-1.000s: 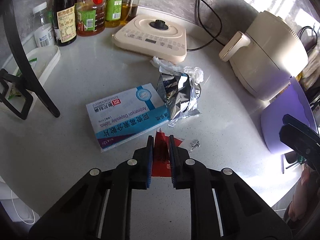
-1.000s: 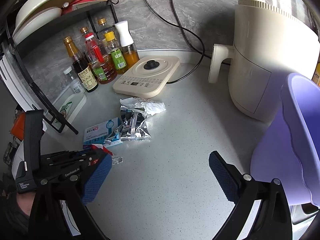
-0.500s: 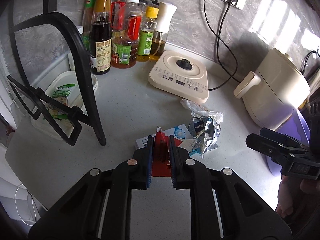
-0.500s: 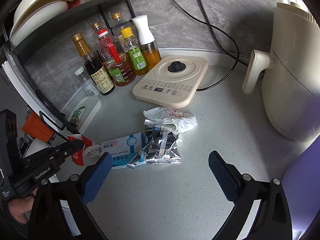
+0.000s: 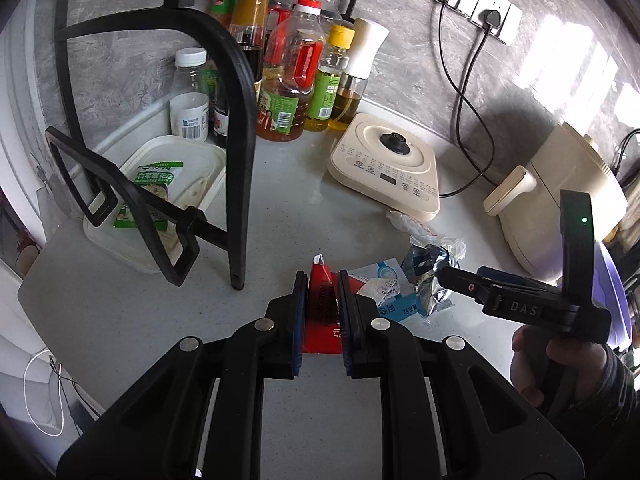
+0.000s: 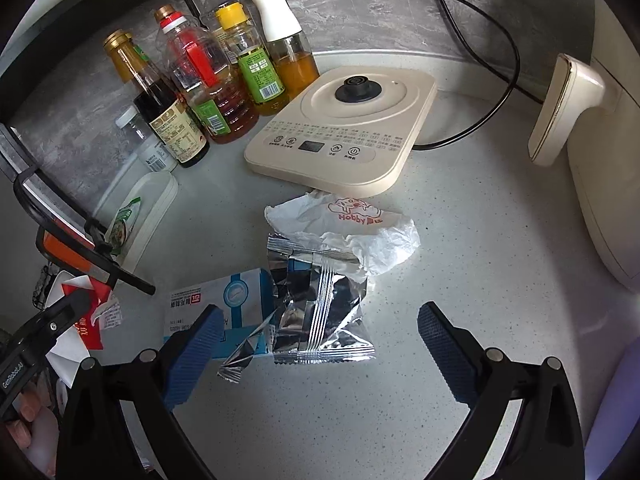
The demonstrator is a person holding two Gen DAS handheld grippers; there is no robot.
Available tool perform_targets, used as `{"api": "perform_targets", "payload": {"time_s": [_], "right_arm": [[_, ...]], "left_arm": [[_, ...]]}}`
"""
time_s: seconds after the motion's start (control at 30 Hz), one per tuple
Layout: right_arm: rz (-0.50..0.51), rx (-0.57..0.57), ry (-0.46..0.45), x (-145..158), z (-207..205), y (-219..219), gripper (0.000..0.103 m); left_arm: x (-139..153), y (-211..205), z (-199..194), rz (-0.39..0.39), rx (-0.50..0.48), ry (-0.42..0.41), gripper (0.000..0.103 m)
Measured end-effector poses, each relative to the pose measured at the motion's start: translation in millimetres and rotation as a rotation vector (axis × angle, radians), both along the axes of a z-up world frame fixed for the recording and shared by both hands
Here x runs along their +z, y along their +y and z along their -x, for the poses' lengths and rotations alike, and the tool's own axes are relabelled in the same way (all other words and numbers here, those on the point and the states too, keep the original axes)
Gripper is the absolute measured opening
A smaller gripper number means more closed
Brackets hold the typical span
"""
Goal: Collect trash
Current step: 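Grasp the red wrapper with the left tool while the right tool grasps the silver snack bag, then carry the red wrapper and silver bag to the lavender bucket and release them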
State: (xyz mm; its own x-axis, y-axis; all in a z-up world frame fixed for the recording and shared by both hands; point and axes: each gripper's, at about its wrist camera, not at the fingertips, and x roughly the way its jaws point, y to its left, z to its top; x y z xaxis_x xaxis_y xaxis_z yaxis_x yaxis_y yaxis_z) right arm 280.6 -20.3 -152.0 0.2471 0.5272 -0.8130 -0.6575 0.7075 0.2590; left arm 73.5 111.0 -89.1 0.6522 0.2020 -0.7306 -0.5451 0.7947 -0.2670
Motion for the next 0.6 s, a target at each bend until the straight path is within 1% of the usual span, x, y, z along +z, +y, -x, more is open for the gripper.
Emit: {"api": "perform_targets", "payload": {"time_s": [0.03,0.07,0.1,0.13,0.17,0.2,0.27,0.4,0.6], "right_arm": [[-0.004,0.006,0.010,-5,-3,2,0.095],[0.014,0.004,0.012,-11,-7,4,0.094],[0.026,-0.001,0.010,-14,-9,5,0.090],[0.032,0.005,0.014,-17,-10,6,0.067],[0.053,0.030,0.029,-21,-12,8,0.031],[0.077,0.054,0.041,-23,-12,10,0.029],[0.043,0.070,0.053,-18,-11,6,0.023],[-0.004,0.085,0.054,-8,-4,-5,0.021],[-0.065,0.070,0.025,18,13,-35,0.020]], "left_arm": [[0,1,2,0.002,0.009,0.000,0.015],[0,2,5,0.005,0.017,0.000,0.015],[0,2,6,0.006,0.022,0.000,0.015],[1,2,8,0.004,0.026,0.000,0.015],[3,2,8,0.001,0.028,0.001,0.015],[4,2,9,-0.003,0.028,0.001,0.015],[8,1,9,-0.013,0.027,0.000,0.015],[12,-6,4,-0.024,0.007,0.000,0.015],[25,-23,-12,-0.046,-0.069,-0.030,0.015]]}}
